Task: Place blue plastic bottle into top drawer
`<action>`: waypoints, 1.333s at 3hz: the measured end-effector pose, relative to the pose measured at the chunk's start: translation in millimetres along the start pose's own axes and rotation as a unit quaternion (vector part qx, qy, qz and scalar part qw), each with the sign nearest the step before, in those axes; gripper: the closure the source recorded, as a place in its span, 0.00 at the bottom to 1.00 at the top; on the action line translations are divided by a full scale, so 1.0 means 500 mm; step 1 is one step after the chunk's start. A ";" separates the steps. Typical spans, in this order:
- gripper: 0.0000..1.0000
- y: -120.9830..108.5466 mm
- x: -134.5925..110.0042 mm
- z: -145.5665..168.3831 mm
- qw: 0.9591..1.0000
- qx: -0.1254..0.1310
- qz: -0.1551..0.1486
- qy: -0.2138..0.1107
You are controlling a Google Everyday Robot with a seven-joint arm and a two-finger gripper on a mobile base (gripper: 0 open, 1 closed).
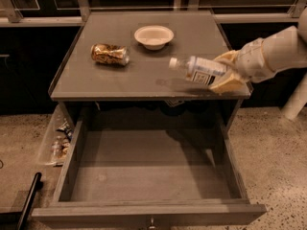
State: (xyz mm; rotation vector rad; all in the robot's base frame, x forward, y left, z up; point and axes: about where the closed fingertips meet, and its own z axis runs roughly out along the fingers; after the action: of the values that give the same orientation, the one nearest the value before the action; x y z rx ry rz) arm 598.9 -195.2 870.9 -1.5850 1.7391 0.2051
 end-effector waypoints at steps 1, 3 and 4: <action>1.00 0.065 0.015 -0.046 0.997 0.042 -0.029 0.050; 1.00 0.246 0.124 -0.008 0.992 0.041 -0.011 0.119; 1.00 0.296 0.169 0.036 0.992 0.004 0.002 0.126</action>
Offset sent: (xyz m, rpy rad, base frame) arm -0.1469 -0.0276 -0.0931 -0.3021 -0.0433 -0.1300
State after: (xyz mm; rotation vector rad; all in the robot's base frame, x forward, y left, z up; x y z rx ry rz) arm 477.3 -218.9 752.4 -1.6607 1.9309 -0.0013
